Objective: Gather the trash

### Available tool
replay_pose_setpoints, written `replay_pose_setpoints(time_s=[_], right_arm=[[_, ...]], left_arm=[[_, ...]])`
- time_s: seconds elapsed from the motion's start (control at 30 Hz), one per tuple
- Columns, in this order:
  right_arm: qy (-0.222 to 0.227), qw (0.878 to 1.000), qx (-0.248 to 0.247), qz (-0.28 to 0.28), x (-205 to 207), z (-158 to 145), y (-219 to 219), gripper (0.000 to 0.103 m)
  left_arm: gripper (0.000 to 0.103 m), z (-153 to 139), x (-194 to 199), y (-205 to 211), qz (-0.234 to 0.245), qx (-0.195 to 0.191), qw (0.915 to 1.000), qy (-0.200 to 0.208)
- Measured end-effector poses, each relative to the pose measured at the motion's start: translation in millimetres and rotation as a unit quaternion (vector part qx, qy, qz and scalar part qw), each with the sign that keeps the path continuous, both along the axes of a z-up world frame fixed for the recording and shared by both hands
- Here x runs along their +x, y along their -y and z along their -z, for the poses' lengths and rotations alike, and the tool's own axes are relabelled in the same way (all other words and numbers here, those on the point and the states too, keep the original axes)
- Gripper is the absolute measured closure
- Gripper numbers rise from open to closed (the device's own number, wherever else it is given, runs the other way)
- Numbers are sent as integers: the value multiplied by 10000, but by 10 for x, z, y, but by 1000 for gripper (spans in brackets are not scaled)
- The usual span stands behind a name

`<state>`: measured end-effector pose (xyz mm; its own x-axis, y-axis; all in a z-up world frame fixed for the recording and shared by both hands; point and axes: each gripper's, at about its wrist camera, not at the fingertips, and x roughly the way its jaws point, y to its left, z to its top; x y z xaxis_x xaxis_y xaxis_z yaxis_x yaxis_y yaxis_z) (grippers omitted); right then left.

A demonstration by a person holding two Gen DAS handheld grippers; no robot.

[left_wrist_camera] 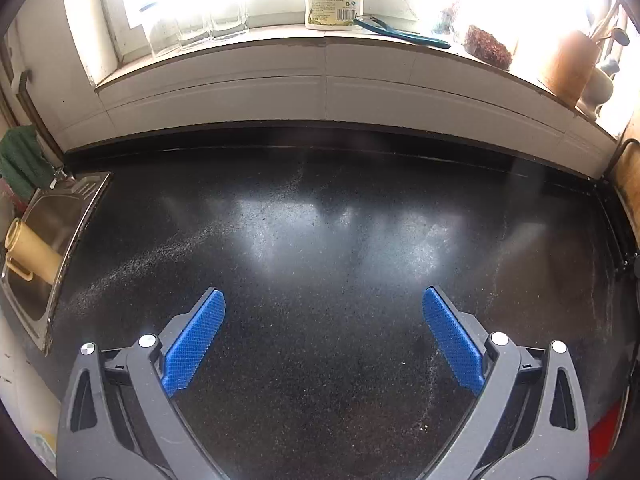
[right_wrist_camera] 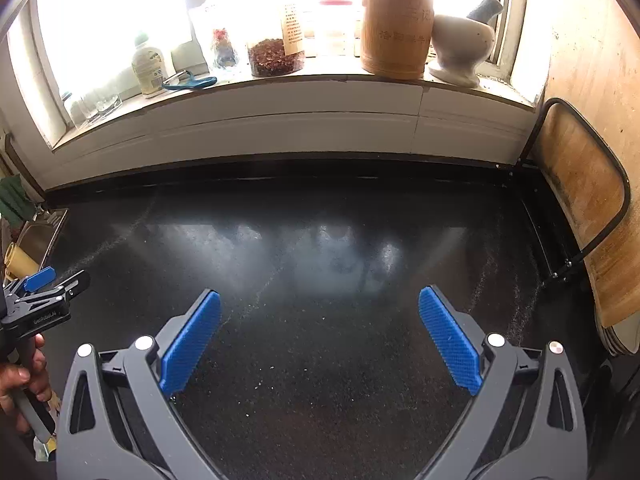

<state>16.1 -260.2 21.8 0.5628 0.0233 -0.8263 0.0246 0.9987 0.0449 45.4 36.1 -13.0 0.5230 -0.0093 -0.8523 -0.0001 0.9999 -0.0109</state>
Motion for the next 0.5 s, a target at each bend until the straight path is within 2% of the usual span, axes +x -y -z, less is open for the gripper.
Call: replay_pose_setpoints(time_s=[0.5], right_arm=[[-54, 9999, -6, -118, 33, 23, -58, 7]], left_arm=[[7, 4, 11, 1, -11, 11, 10000, -25]])
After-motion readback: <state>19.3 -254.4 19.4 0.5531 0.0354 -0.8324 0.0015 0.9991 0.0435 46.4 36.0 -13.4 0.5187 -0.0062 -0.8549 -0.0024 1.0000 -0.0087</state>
